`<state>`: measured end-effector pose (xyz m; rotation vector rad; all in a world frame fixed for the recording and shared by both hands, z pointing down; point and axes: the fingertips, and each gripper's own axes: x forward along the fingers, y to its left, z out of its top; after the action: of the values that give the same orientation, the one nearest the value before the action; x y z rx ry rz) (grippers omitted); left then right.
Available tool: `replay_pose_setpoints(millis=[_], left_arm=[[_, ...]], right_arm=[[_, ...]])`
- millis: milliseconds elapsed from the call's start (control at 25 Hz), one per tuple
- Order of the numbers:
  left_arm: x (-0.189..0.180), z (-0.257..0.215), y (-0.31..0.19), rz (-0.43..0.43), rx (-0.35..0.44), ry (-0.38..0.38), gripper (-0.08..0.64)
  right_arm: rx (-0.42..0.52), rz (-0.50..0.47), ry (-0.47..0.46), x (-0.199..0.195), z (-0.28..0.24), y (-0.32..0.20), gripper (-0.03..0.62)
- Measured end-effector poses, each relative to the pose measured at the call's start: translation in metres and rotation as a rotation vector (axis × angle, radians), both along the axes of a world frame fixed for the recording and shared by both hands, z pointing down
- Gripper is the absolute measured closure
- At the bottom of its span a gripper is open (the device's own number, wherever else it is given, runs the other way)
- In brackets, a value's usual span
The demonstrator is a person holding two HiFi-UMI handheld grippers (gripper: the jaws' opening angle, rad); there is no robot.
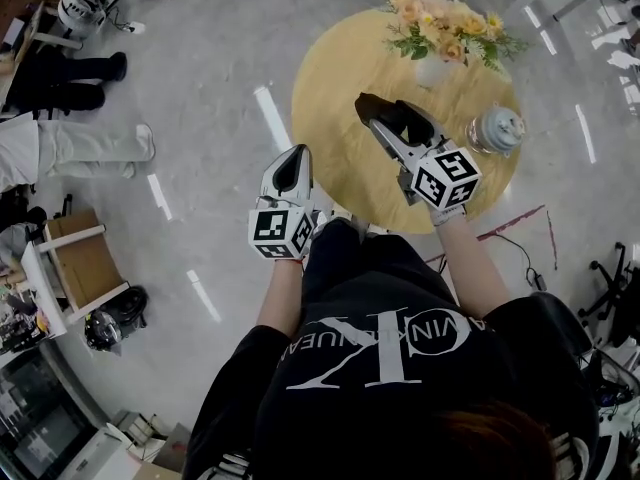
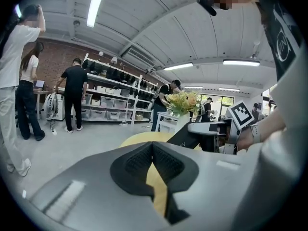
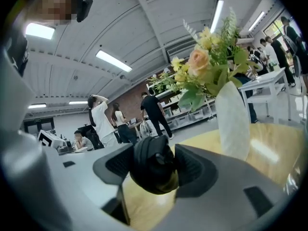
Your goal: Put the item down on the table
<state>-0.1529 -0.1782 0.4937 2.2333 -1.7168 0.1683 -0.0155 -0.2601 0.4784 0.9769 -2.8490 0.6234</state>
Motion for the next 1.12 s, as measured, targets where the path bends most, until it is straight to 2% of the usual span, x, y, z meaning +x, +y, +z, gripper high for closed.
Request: replay_pose_setpoints(millis=[200,400,720,1120], left_arm=[[-0.009,0.000,-0.013,0.015,-0.004,0.008,0.549],[-0.012,0.010,-0.015,0.025,-0.022,0.023,0.549],[-0.002,0.014,-0.019,0.071,-0.035,0.037,0.549],[0.006,0.024,-0.014,0.097,-0.057,0.045,0.549]], right_arm=[[0.033,-0.005,0.014,-0.018,0.004,-0.011,0.321],[0.030,-0.013,0.088,-0.016,0.028,-0.002,0.321],[-0.057,-0.074,0.218,-0.003,0.075,0.037,0.321],[-0.124,-0.119,0.347,0.002,0.114,0.051,0.321]])
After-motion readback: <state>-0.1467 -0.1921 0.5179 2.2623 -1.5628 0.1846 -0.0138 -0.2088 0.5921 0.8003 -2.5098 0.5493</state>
